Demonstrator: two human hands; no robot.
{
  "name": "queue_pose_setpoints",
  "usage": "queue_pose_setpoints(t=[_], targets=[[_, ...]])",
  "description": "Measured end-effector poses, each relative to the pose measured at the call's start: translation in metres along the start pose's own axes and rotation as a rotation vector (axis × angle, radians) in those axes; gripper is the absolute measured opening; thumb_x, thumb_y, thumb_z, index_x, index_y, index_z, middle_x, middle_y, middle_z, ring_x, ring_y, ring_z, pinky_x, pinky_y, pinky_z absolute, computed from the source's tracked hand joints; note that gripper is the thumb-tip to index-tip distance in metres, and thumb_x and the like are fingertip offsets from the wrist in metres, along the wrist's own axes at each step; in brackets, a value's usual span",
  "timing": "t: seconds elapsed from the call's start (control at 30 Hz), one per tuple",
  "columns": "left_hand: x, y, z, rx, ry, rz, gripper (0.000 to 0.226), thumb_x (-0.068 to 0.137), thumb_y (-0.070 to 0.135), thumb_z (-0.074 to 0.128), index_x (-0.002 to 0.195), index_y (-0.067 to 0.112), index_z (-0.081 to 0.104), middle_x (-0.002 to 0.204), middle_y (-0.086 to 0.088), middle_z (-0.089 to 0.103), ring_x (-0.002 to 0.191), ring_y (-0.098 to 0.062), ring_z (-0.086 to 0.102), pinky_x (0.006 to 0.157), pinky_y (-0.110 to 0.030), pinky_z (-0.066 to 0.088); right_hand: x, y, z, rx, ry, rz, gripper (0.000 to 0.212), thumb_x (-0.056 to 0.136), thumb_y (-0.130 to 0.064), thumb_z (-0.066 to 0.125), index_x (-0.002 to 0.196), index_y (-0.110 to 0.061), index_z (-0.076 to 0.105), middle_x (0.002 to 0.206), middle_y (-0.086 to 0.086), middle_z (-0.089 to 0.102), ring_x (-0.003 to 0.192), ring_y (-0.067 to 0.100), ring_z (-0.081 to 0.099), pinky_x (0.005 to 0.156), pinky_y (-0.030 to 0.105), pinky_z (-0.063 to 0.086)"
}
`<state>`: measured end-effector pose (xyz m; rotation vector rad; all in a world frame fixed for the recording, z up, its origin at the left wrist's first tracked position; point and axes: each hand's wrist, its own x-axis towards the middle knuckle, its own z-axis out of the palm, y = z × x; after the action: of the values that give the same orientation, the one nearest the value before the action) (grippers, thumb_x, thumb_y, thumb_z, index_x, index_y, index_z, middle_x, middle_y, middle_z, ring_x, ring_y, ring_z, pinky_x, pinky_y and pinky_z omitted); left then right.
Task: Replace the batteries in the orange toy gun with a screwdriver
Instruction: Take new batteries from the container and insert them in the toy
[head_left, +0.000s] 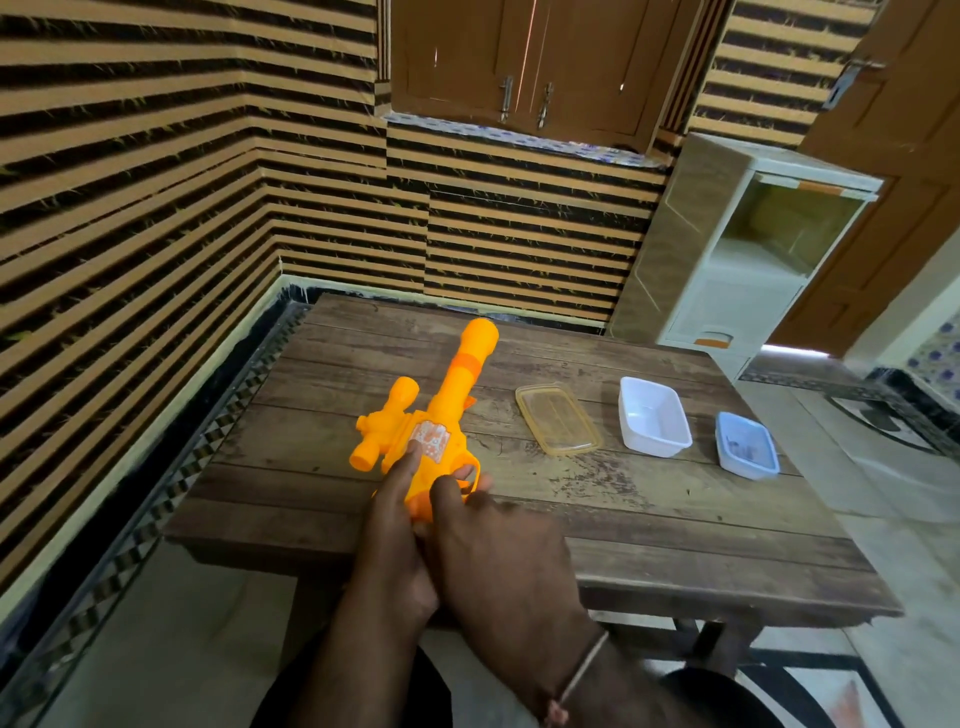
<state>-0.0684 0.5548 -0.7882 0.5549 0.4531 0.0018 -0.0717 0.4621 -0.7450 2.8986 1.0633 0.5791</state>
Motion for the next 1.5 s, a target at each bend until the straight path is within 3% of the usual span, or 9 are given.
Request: queue_pose_setpoints(t=[0.17,0.37,0.53,0.67,1.0,1.13,1.27,1.4,1.5], targets=[[0.005,0.002,-0.002,-0.047,0.019,-0.017,0.057,0.084,0.057,0.062,0.110,0.006,0.065,0.108,-0.018,0.065,0.084,-0.028,0.067,0.072,-0.034,0.055,0.000,0.013,-0.001,0.037,0.078,-0.026,0.033,0.067,-0.052,0.074,0.078,-0.022,0.064,0.055,-0.001,0.059,0.036,0.017,0.056,0.040,0.021,0.018],[0.005,0.006,-0.005,-0.019,-0.033,-0.050,0.052,0.086,0.061,0.053,0.093,0.009,0.058,0.090,-0.017,0.063,0.063,-0.023,0.062,0.056,-0.027,0.048,-0.015,0.033,0.000,0.231,-0.056,-0.172,0.031,0.084,-0.055,0.045,0.083,-0.029,0.062,0.084,-0.010,0.067,0.066,0.012,0.065,0.046,0.025,0.041],[0.006,0.008,-0.004,-0.063,0.036,0.075,0.071,0.080,0.053,0.065,0.131,0.005,0.055,0.103,-0.019,0.067,0.077,-0.026,0.070,0.075,-0.041,0.055,-0.024,0.058,-0.013,0.576,-0.101,-0.067,0.013,0.086,-0.045,0.056,0.087,-0.032,0.058,0.084,-0.013,0.056,0.075,0.009,0.057,0.063,0.032,0.049],[0.006,0.006,-0.002,-0.044,0.030,0.165,0.061,0.082,0.046,0.064,0.131,0.010,0.058,0.090,-0.015,0.072,0.088,-0.032,0.072,0.104,-0.049,0.044,-0.020,0.072,-0.017,0.505,-0.122,-0.053,0.015,0.079,-0.046,0.059,0.084,-0.031,0.060,0.083,-0.013,0.055,0.076,0.012,0.058,0.062,0.038,0.051],[-0.007,-0.001,0.012,-0.050,-0.164,-0.065,0.051,0.093,0.051,0.053,0.110,0.003,0.055,0.084,-0.017,0.056,0.061,-0.026,0.063,0.051,-0.030,0.053,0.001,0.055,-0.028,0.462,-0.247,0.086,0.033,0.074,-0.052,0.073,0.075,-0.028,0.051,0.086,-0.011,0.059,0.079,0.011,0.057,0.065,0.029,0.042],[-0.002,-0.004,0.010,-0.075,-0.168,-0.015,0.053,0.094,0.050,0.053,0.122,0.005,0.059,0.100,-0.020,0.060,0.085,-0.034,0.063,0.078,-0.044,0.054,0.010,0.051,-0.029,0.541,-0.224,0.263,0.038,0.065,-0.050,0.080,0.070,-0.025,0.052,0.075,-0.009,0.058,0.068,0.006,0.055,0.058,0.028,0.043],[0.000,0.002,0.007,-0.103,-0.082,0.094,0.049,0.092,0.045,0.056,0.123,0.008,0.062,0.094,-0.019,0.065,0.089,-0.033,0.066,0.087,-0.045,0.051,0.006,0.055,-0.037,1.029,-0.219,0.492,0.012,0.088,-0.007,0.063,0.089,-0.019,0.062,0.080,-0.004,0.058,0.063,-0.003,0.053,0.055,0.013,0.041],[0.004,0.002,0.003,-0.085,-0.069,0.083,0.052,0.092,0.050,0.056,0.118,0.005,0.059,0.089,-0.019,0.064,0.081,-0.033,0.063,0.078,-0.046,0.050,-0.004,0.054,-0.047,1.697,-0.256,0.681,0.030,0.086,0.020,0.051,0.108,0.002,0.059,0.092,0.014,0.065,0.073,0.016,0.069,0.069,0.027,0.055],[0.001,0.001,0.003,-0.070,-0.073,0.071,0.049,0.094,0.051,0.052,0.110,0.005,0.060,0.084,-0.019,0.065,0.074,-0.032,0.064,0.072,-0.044,0.054,-0.012,0.052,-0.042,1.810,-0.159,0.683,0.037,0.078,0.024,0.060,0.108,0.002,0.059,0.093,0.020,0.072,0.085,0.028,0.073,0.073,0.031,0.060]])
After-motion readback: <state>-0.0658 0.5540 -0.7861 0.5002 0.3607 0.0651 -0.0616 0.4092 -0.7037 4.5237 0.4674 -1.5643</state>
